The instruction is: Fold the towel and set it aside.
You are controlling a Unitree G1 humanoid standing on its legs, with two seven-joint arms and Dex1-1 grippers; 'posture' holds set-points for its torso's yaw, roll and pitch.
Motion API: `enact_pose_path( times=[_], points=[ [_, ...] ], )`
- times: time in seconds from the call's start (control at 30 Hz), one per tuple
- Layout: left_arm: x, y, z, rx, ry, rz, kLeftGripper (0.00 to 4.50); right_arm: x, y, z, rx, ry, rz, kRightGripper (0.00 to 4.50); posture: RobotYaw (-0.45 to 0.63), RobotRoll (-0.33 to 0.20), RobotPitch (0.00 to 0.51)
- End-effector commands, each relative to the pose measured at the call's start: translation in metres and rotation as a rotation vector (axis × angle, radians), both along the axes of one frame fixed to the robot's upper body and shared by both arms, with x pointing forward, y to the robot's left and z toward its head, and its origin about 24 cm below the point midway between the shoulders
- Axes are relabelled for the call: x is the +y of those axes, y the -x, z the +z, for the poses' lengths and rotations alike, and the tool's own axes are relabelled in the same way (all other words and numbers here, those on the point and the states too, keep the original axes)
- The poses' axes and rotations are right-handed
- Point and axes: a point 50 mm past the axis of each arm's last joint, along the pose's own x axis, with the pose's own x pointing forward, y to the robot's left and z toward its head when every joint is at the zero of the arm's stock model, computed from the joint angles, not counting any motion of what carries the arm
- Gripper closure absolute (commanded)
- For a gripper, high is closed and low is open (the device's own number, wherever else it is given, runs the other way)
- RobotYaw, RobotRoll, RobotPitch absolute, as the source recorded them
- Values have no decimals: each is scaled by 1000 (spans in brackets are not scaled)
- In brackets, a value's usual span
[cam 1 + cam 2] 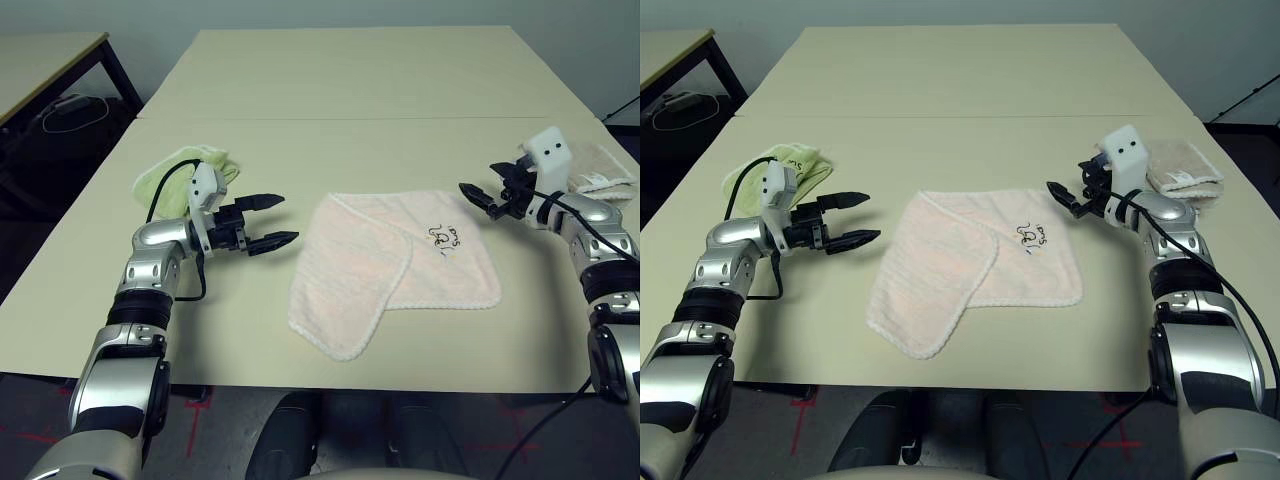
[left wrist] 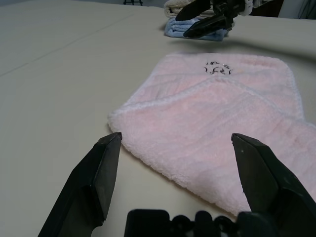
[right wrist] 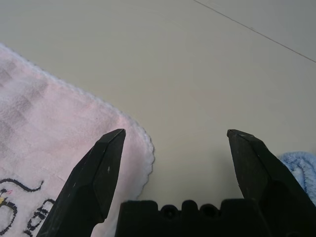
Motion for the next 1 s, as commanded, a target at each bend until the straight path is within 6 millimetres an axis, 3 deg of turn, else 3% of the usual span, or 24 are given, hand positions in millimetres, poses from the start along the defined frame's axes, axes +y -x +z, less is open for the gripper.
enact_pose_path(
  times=[0.03,1.0],
  points=[
    [-5,5,-3,4,14,-18,0,-2,-1,0,54,48,33,17,82,0,134],
    [-13,23,-2,15,40,-3,0,16,-14,-2,155,245,57,17,144,0,146]
  ],
)
